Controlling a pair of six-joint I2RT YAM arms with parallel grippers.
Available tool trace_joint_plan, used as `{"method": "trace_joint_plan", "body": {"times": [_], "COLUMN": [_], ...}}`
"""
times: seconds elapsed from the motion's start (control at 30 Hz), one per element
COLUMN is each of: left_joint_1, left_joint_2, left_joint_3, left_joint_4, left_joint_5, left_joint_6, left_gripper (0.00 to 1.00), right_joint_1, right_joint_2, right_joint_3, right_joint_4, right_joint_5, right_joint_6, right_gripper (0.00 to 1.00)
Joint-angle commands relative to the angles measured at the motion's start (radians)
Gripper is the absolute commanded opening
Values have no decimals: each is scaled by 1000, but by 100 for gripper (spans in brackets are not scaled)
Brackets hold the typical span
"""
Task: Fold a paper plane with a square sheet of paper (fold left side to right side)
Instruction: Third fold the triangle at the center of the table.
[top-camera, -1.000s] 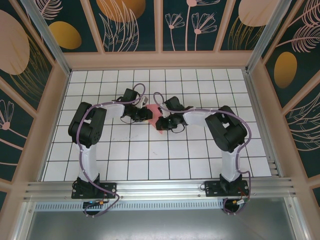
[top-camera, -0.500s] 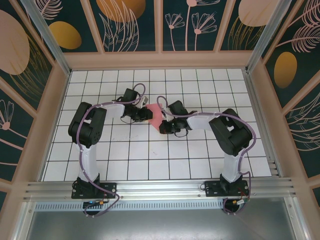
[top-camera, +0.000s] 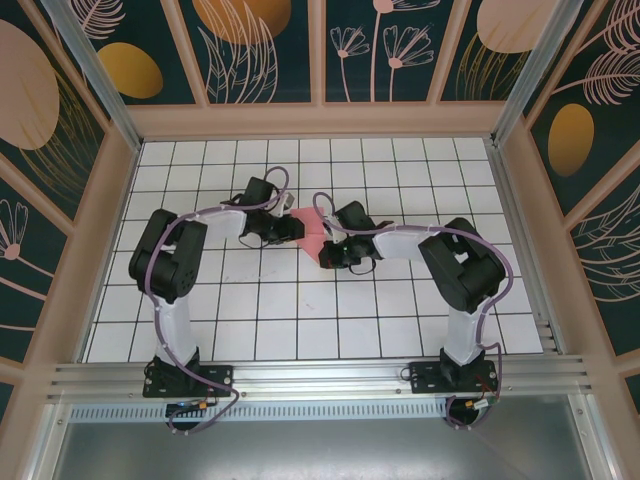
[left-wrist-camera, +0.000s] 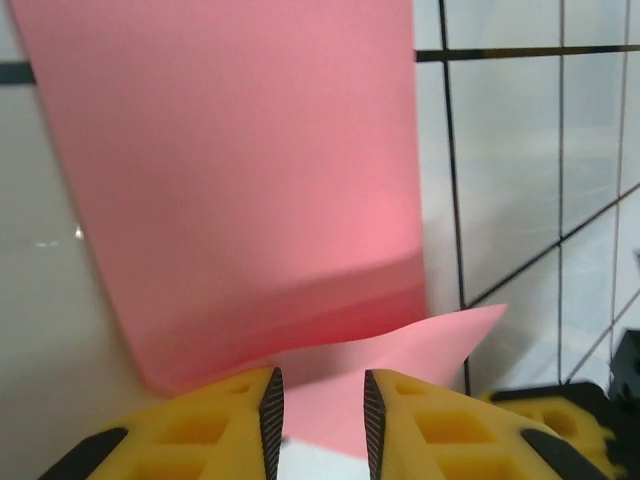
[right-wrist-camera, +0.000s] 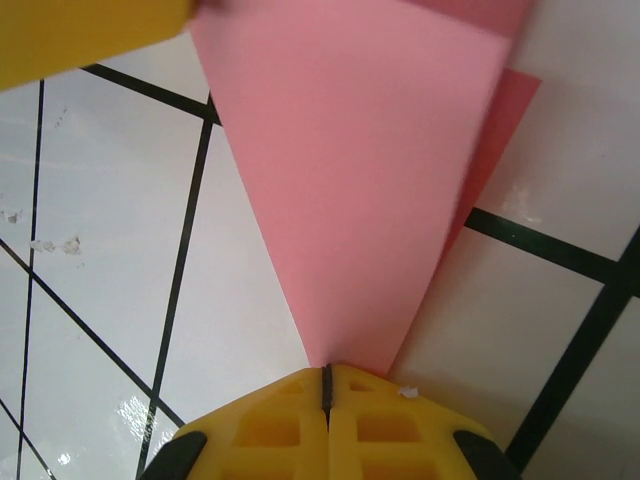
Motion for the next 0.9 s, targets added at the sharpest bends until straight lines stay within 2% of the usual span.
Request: {"method": "trace_joint_plan", "body": {"times": [0.0,0.17,0.3,0.63,0.87], "left_joint_1": [-8,-55,-91,-114,-115], "left_joint_2": [-91,-140,-145,-47,0], "left_joint_3": [-50,-114,-134,-137,-156], "left_joint_4": [16,100,126,201,225], "left_joint_5": [14,55,34,38,-8], "left_joint_6": [-38,-120,-157,-213,-233], "left_gripper": [31,29,28,24,24], "right_joint_1": [9,14,17,29,30], "right_joint_2": [59,71,76,86,83], "right_joint_3": [-18,-15,-10,2,3], "right_joint_4": [-166,-165,-158,-166,-178], "right_joint_5": [83,98,98,101,114], "right_joint_6": [8,14,16,13,8], "right_gripper": [4,3,3,3,3]}}
